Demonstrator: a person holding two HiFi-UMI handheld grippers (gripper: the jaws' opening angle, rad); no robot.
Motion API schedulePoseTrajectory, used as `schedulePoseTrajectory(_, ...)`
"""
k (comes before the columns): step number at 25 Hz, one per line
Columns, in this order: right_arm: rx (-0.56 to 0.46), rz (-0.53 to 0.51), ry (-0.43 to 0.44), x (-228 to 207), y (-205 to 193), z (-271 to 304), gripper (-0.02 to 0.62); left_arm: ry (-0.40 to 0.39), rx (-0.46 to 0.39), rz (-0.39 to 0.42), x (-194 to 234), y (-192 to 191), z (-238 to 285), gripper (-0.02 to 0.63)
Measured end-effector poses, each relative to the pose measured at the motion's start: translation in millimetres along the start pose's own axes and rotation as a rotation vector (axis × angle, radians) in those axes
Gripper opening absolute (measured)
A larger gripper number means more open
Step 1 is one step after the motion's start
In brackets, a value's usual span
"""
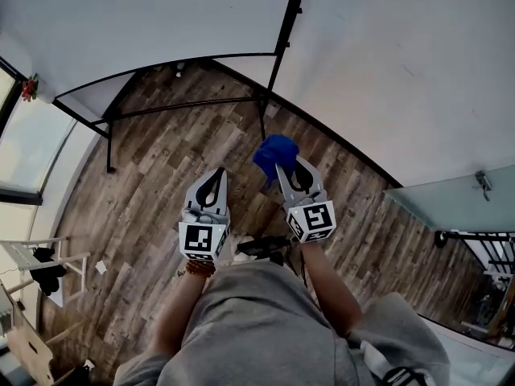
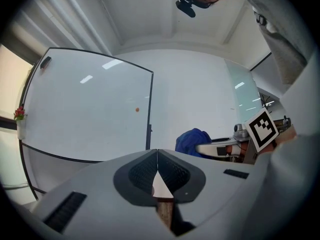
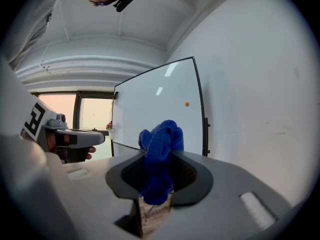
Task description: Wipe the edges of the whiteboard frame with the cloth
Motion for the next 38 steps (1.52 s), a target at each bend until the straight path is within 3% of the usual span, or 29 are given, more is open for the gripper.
schedulePoseTrajectory(13, 0.09, -0.04, -0.1, -54, 27, 142, 0.115, -0.205, -0.049, -0.064, 100, 21, 141, 0.009)
schedulePoseTrajectory(26, 0.137, -0.001, -0.251, -95, 11, 232, 0.115, -0.22, 0.019, -0.151, 190, 1, 198, 0.009)
schedulePoseTrajectory(38, 0.119, 0.048, -0.258, -185, -54, 292, 0.115, -0.297, 0.104, -0.044, 209, 23, 290, 0.009)
Point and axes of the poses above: the fingertips, and each gripper's own axes: z forward along the fingers, x to its left, y out of its top, the point moved 10 cm from there along -z, backward along the fingers, and after that the axes turned 5 degrees about y, right-handed, at the moved point
